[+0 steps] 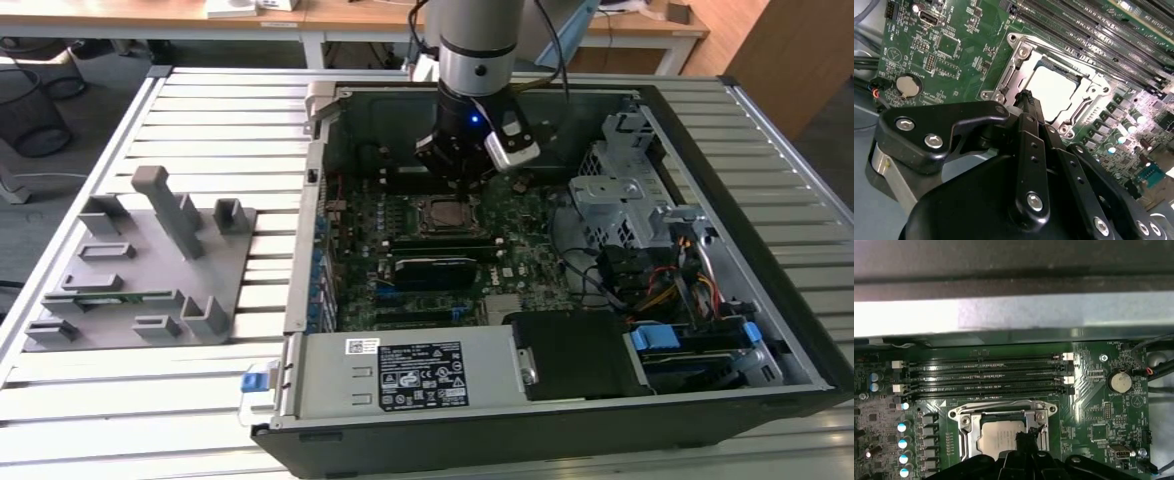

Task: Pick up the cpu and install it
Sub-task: 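Install the second cpu locking lever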

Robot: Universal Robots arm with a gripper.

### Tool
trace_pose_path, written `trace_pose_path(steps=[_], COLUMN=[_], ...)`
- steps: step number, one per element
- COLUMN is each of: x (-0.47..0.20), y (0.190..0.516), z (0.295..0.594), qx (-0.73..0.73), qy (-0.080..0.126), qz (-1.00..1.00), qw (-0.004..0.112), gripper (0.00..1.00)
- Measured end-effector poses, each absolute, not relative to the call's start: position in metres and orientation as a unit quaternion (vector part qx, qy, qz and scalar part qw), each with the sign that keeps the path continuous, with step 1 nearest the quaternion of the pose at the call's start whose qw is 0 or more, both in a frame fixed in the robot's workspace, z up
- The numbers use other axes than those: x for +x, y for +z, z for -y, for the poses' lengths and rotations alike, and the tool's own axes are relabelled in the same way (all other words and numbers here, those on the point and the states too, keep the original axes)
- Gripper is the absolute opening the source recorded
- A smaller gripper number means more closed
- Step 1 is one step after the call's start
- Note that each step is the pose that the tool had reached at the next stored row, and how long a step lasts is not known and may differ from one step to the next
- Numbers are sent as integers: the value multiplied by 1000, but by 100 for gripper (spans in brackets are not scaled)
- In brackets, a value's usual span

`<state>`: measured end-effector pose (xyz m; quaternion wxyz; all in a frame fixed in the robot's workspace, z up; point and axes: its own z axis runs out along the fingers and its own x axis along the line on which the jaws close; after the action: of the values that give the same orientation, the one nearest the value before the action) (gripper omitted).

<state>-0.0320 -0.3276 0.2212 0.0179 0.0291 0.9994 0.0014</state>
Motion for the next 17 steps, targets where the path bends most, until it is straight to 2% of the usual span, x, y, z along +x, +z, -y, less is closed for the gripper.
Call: trace_pose_path(steps=[17], x=[-32], y=[221], z=[334], qx=[29], qy=[1], qz=[-999], qw=[18], gripper=[11])
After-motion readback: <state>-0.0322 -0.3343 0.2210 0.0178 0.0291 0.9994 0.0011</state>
